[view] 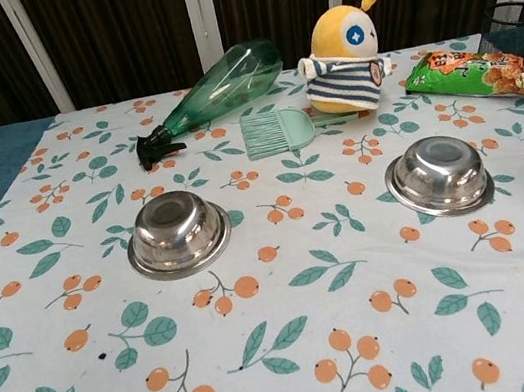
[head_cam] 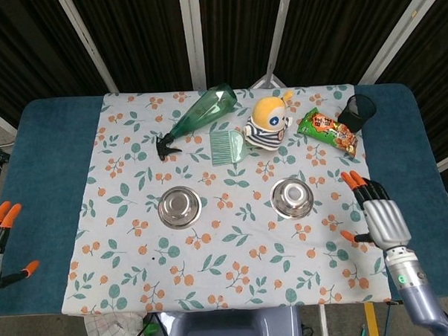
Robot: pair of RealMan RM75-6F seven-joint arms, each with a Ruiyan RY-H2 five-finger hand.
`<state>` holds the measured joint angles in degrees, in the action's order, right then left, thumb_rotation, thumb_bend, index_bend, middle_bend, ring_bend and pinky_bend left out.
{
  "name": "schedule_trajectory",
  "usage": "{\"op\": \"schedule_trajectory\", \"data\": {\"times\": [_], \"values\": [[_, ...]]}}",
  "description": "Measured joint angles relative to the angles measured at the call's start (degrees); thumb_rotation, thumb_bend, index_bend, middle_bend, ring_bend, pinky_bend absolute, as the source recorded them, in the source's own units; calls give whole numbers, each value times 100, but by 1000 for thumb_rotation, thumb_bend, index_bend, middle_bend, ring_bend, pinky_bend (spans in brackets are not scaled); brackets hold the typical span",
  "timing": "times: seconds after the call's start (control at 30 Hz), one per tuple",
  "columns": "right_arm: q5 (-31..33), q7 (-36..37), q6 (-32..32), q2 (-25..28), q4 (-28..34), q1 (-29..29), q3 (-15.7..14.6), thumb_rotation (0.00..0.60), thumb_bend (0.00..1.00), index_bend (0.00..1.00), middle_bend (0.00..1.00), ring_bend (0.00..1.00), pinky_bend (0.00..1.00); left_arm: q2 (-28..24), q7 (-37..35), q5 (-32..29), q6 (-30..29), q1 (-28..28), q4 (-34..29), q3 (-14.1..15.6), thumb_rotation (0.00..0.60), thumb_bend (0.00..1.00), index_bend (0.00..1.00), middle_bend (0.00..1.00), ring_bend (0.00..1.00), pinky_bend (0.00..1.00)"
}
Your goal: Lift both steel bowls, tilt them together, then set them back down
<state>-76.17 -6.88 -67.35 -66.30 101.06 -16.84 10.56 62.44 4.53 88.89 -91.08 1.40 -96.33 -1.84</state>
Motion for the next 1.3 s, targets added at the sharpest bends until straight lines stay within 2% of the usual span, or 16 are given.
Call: {"op": "schedule_trajectory", "data": {"times": [0.23, 0.37, 0.57, 0.67, 0.8, 1.0, 1.3], "values": [[1308, -930, 914, -166, 164, -866, 314, 600, 31, 68, 0, 62, 97, 21, 92, -81, 26, -4, -7, -25, 600, 115, 61, 0, 0, 12], [2316, -1418, 1435, -411, 52, -1505, 441, 600, 31, 68, 0, 62, 98, 38, 176, -103, 5, -17, -15, -36, 600, 115, 61, 0, 0, 12], [3693, -2109, 1831, -821, -306, -2415, 469, 600, 31, 68, 0, 62, 98, 45, 213, -221, 36, -22, -16, -69, 600, 118, 61, 0, 0, 12], [4191, -2355, 1945, -1023, -595, -2805, 413, 600, 31, 68, 0, 61, 101, 38, 229, -231, 0, -42, -26, -80, 600, 119, 61, 0, 0, 12], [4513, -2518, 2077, -1207, -875, -3087, 205, 600, 30, 68, 0, 62, 112, 37, 233, -225, -63, -74, -17, -91, 600, 121, 61, 0, 0, 12], [4631, -2429, 2222, -1230, -1025, -3203, -26, 600, 31, 68, 0, 62, 121, 69, 326, -315, 10, -58, -11, -112, 600, 124, 61, 0, 0, 12], [4519, -2152, 2282, -1320, -1269, -3256, -149, 600, 31, 92, 0, 106, 184, 113, 406, -289, 37, -39, -20, -102, 600, 124, 61, 0, 0, 12]]}}
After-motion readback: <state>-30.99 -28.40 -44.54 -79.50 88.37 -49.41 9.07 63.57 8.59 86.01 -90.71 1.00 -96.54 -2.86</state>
